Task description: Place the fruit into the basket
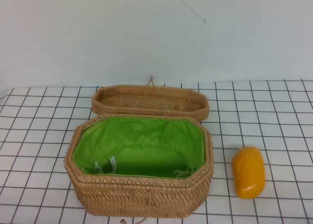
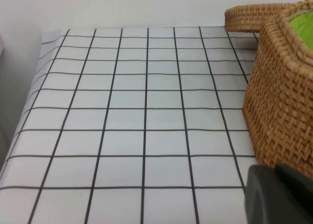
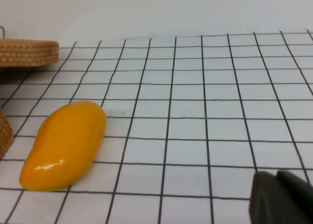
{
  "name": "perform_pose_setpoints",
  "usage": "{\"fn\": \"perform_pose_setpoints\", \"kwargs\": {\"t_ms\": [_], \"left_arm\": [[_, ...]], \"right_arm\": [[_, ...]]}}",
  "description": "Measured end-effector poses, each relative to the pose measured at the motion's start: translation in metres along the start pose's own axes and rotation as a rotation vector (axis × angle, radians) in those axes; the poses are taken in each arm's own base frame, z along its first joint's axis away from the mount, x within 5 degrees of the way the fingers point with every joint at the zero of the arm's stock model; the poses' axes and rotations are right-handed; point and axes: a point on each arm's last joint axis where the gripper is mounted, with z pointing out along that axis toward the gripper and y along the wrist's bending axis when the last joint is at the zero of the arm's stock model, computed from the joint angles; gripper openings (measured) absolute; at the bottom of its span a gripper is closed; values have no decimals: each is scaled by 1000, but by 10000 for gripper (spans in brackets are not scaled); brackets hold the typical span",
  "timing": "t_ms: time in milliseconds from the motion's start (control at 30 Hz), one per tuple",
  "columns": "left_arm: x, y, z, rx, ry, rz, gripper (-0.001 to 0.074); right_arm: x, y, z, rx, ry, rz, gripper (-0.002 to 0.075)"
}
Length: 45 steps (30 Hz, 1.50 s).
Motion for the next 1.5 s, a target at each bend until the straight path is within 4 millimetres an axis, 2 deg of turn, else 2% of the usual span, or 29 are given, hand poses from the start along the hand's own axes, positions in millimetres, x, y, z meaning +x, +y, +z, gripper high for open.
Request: {"fn": "perform_pose_setpoints", "kwargs": {"t_ms": [1267, 1500], "left_arm": [[0, 0, 0, 0, 0, 0, -3], [0, 0, 0, 0, 0, 0, -3]], "right_arm": [[0, 0, 0, 2, 0, -6, 0], [-5, -7, 0, 85, -40, -276, 0]]}}
